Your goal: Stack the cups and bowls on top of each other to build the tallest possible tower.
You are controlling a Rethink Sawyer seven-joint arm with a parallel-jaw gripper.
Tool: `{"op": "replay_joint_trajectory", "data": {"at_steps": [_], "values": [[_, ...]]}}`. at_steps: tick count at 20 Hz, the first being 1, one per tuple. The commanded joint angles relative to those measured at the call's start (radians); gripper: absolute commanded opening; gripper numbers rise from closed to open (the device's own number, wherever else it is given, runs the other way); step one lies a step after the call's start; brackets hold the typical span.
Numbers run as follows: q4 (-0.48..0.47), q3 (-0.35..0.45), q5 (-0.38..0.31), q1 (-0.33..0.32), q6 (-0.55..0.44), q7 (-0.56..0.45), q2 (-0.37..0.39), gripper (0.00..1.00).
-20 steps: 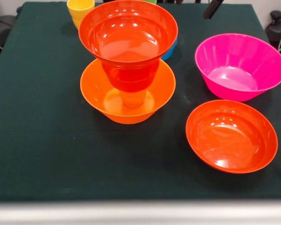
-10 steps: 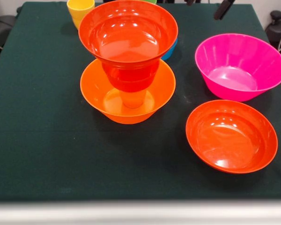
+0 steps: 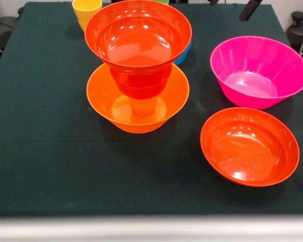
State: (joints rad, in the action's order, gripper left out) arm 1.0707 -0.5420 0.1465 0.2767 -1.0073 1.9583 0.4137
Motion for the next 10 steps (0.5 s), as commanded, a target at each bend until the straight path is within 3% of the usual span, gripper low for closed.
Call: {"op": "replay_joint_trajectory", "data": {"at_steps": [1, 10], "values": [[0.083, 0.103, 0.009, 0.008, 0.021, 0.197, -0.066, 1.00], [0.145, 0.118, 0.012, 0.014, 0.091, 0.217, -0.062, 1.00]]}}
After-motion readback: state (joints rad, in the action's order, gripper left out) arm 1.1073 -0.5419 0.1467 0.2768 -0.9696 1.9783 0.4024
